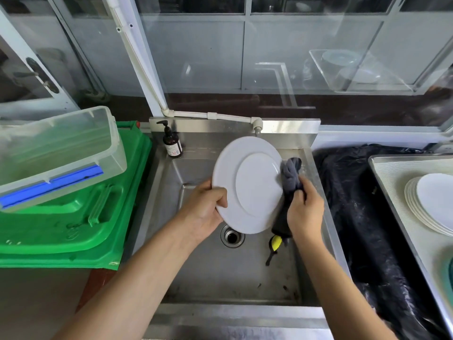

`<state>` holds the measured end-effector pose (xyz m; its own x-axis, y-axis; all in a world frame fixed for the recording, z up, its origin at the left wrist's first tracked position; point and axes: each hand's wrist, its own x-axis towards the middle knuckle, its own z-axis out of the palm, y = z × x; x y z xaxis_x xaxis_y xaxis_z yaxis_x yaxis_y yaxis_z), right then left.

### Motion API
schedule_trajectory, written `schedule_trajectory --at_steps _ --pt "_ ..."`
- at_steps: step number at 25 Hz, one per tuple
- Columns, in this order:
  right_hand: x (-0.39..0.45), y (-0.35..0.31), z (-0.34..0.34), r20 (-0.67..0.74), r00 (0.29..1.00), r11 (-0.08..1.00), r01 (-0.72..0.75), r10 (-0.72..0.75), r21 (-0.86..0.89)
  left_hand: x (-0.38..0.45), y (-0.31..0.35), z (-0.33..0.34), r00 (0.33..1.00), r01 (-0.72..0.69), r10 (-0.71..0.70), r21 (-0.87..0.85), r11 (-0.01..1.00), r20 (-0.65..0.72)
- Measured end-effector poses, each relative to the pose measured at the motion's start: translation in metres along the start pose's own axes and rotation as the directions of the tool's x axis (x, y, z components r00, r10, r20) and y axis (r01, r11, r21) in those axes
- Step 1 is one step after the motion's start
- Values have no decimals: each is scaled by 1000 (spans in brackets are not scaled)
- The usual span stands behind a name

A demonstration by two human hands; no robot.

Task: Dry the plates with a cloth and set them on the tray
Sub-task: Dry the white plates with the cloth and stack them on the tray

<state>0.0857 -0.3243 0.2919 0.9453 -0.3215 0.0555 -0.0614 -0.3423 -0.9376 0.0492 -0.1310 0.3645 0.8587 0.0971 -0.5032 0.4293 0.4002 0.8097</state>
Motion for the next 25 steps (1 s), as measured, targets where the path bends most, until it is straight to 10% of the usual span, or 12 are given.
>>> schedule_trajectory --at_steps 10,17,23,25 --pt "10 -42 14 234 849 866 497 -473 -54 -2 -33 7 998 -52 40 234 971 52" --pt "-11 43 -32 301 917 890 350 -262 -291 29 -44 3 1000 -5 8 187 982 -17" --pt "-8 111 -86 256 872 605 477 -418 -637 37 -64 24 998 43 -54 224 974 44" --pt "-12 140 -95 256 944 581 329 -207 -744 39 -73 33 997 64 -73 238 969 30"
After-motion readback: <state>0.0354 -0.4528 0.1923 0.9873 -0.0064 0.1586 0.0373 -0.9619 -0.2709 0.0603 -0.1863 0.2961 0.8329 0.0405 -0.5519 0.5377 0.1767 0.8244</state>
